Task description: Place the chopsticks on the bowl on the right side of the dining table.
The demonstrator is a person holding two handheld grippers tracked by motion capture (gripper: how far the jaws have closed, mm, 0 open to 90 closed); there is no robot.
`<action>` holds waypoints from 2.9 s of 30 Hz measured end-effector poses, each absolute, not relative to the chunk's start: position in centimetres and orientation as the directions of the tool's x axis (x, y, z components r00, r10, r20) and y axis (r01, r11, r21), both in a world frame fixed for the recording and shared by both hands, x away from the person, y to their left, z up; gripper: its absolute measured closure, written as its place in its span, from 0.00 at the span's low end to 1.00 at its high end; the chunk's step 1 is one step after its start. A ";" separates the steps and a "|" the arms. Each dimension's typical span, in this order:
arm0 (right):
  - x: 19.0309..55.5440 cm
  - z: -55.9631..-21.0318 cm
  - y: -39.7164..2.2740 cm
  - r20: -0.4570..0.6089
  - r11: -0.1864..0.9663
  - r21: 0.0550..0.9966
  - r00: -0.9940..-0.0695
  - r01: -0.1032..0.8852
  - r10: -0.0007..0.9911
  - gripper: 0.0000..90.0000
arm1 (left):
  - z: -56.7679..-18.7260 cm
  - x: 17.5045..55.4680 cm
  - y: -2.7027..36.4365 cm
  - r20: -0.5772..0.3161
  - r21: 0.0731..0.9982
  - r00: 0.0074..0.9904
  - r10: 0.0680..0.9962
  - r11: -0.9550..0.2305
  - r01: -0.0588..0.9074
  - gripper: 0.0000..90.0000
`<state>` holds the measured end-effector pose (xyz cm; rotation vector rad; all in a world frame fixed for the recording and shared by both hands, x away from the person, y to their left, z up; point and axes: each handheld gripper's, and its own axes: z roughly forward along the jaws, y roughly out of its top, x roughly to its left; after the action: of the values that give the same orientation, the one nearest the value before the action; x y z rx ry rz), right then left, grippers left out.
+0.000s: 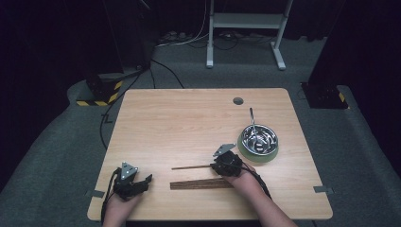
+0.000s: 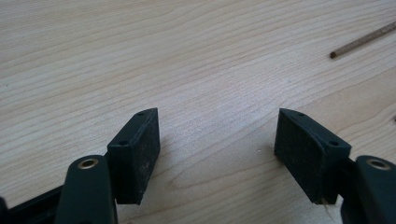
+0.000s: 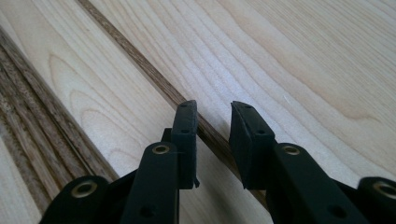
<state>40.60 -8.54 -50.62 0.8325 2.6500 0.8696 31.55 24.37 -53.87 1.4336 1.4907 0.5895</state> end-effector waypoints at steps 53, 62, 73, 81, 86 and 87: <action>41.8 -50.4 -7.7 -0.050 0.707 0.584 -0.852 0.398 0.521 0.77 | -53.9 31.5 24.4 -0.293 0.853 0.146 0.945 0.189 0.487 0.34; 42.0 -50.5 -8.3 -0.044 0.705 0.590 -0.856 0.394 0.515 0.88 | -53.9 31.5 24.4 -0.293 0.853 0.146 0.945 0.189 0.487 0.34; 42.2 -50.7 -8.3 -0.028 0.696 0.608 -0.866 0.382 0.500 0.89 | -53.9 31.5 24.4 -0.296 0.853 0.145 0.944 0.193 0.485 0.34; 42.0 -50.7 -8.2 -0.036 0.702 0.608 -0.871 0.370 0.491 0.91 | -53.8 31.5 24.5 -0.285 0.852 0.151 0.947 0.178 0.493 0.35; 42.2 -50.6 -8.1 -0.023 0.703 0.604 -0.874 0.376 0.486 0.89 | -53.8 31.5 24.4 -0.287 0.852 0.149 0.946 0.181 0.491 0.34; 42.3 -50.6 -8.0 -0.024 0.705 0.602 -0.875 0.374 0.484 0.88 | -53.8 31.5 24.4 -0.285 0.851 0.149 0.947 0.179 0.493 0.35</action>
<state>42.30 -8.03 -50.63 0.6936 2.7315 0.9059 31.49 24.44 -53.83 1.4540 1.4854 0.5899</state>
